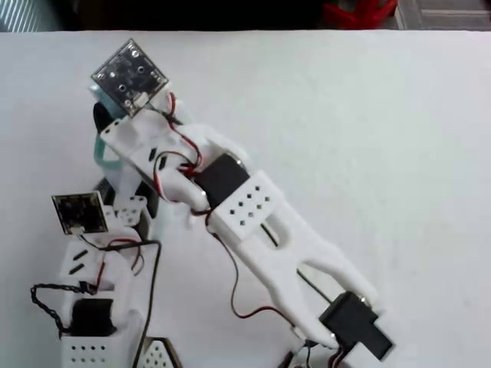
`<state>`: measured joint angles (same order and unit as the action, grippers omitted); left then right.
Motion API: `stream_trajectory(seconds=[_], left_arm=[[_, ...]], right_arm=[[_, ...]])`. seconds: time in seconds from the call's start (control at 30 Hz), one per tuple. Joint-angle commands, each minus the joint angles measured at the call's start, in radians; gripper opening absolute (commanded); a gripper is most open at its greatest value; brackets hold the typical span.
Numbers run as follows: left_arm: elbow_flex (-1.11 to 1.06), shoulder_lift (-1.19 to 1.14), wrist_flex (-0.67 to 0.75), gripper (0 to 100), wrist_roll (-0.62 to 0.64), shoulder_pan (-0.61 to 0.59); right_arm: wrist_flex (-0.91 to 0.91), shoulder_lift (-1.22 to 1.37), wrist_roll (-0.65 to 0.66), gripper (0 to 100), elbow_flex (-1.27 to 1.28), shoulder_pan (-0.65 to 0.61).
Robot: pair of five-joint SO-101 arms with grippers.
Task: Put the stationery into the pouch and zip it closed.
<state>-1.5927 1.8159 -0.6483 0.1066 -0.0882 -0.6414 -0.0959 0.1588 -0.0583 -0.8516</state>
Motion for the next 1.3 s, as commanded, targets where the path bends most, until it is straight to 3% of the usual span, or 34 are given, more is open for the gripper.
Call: stream_trajectory(seconds=[0.0,0.17,0.57,0.97,1.27], left_arm=[[0.032,0.008,0.003,21,0.011,0.01],[0.032,0.008,0.003,21,0.011,0.01],[0.031,0.008,0.003,21,0.011,0.012],[0.031,0.008,0.002,21,0.011,0.012],[0.032,0.008,0.0,21,0.012,0.01]], right_arm=[[-0.058,-0.064,-0.005,6.8,-0.002,-0.001],[-0.107,-0.097,-0.005,25.2,-0.002,-0.001],[-0.12,-0.219,0.002,21.4,-0.002,0.012],[-0.398,-0.245,-0.005,18.5,0.026,0.277],[-0.283,0.177,-0.003,18.4,0.137,0.366]])
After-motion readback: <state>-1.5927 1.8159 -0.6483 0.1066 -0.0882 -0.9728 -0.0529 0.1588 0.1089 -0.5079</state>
